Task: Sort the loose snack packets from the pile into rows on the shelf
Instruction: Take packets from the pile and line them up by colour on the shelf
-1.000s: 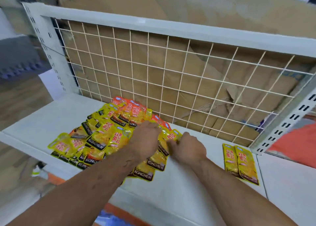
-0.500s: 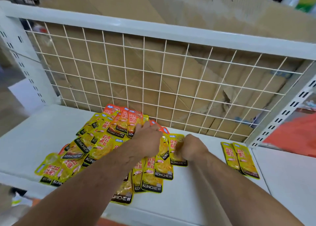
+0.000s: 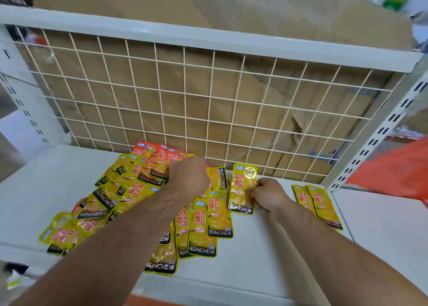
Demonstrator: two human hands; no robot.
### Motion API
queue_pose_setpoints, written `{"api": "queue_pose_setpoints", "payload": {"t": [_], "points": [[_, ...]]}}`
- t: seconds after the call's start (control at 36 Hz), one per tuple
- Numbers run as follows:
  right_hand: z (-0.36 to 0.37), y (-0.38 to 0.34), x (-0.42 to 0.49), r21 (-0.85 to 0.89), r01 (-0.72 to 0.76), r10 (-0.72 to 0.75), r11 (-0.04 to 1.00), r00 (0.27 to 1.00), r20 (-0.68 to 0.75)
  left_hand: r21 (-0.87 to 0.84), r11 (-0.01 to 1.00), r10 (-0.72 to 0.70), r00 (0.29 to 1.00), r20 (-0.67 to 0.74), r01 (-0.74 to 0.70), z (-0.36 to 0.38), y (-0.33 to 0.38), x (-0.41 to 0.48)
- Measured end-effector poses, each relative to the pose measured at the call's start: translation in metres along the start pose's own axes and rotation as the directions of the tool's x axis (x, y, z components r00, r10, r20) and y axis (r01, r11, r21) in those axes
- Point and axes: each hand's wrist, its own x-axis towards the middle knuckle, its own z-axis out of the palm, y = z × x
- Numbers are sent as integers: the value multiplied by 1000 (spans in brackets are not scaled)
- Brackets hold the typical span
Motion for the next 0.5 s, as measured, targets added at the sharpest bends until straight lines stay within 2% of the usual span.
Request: {"api": "queue_pose_setpoints", "payload": {"t": [0.11,0.31,0.42,0.5], "points": [[-8,2,-10,201,-24,13,979,998,55,-223,966,-132,991,13,131,-1,12,-1],[-19,14,-18,299,-15,-8,954,997,78,-514,833,-155,979,134,203,6,41,-8],[-33,24,-23,295,7,-26,955,998,61,-713,636,-150,954,261,295,12,61,-13],[-48,36,-24,302,18,-32,953,999,43,-772,527,-152,933,327,356,19,76,-16]]}}
